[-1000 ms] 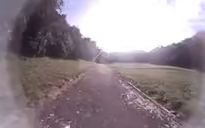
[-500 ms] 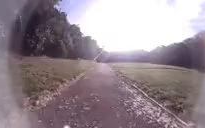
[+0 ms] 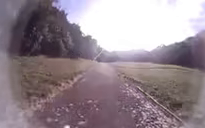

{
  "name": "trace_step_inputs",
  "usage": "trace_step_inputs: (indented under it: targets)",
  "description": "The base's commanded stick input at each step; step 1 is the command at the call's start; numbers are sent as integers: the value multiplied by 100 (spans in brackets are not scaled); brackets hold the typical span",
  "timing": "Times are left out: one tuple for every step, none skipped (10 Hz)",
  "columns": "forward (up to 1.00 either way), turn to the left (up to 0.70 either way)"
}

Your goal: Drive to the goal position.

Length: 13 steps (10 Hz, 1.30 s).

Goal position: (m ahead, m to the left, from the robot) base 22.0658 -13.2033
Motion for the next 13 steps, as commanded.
trace_step_inputs:
  targets:
    - [70, -9]
    - [70, -9]
    - [70, -9]
    - [70, -9]
    - [70, -9]
    - [70, -9]
    - [70, -9]
    - [70, -11]
    - [70, -12]
    - [70, -12]
    - [70, -11]
    - [70, 0]
    - [70, 0]
